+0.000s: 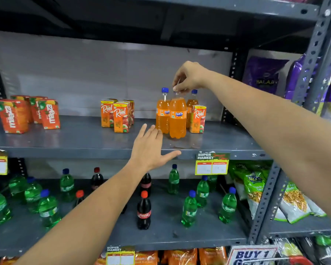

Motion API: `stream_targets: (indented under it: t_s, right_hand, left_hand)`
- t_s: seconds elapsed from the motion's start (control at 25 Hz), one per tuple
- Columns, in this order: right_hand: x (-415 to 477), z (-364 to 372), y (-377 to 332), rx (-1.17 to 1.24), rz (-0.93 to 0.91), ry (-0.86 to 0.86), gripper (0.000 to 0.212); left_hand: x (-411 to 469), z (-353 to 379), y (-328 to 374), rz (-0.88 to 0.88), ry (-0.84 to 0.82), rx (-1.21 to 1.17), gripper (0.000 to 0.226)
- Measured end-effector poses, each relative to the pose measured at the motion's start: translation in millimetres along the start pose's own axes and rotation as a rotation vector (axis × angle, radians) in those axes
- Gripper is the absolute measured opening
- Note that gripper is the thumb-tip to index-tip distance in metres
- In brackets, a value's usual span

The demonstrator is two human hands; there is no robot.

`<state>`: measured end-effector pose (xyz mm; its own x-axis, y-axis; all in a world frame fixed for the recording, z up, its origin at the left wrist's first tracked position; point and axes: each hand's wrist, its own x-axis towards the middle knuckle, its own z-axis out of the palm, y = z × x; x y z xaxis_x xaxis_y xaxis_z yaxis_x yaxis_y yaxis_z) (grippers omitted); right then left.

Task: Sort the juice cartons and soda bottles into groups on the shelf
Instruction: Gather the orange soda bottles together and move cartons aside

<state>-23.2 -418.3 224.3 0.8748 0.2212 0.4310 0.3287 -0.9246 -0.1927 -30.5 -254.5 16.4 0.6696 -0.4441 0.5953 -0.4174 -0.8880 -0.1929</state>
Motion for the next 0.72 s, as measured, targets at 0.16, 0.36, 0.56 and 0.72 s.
stream_targets:
  t_s: [0.16,0.36,0.56,0.72]
  right_hand:
    - [-2.8,4.4,27.8,0.003,0.023,0.032,0.015]
    - [-1.9,5.2,55.7,-0.011,-0.014,-0.014,0.035]
    - [-3.4,7.0,95.0,0.074,0.044,0.096,0.044]
    - [-8.8,29.2,126.2,-0.038,0.210,-0.238,0.045]
  left_hand:
    - [1.5,8.7,12.3,-0.043,0.032,0.027,0.110]
    - [3.7,13.9,13.2,-0.060,0.025,0.042,0.110]
    - [2.0,14.5,13.9,-0.053,0.073,0.048,0.105]
    - [2.2,12.4,14.6,-0.060,0.068,0.046,0.105]
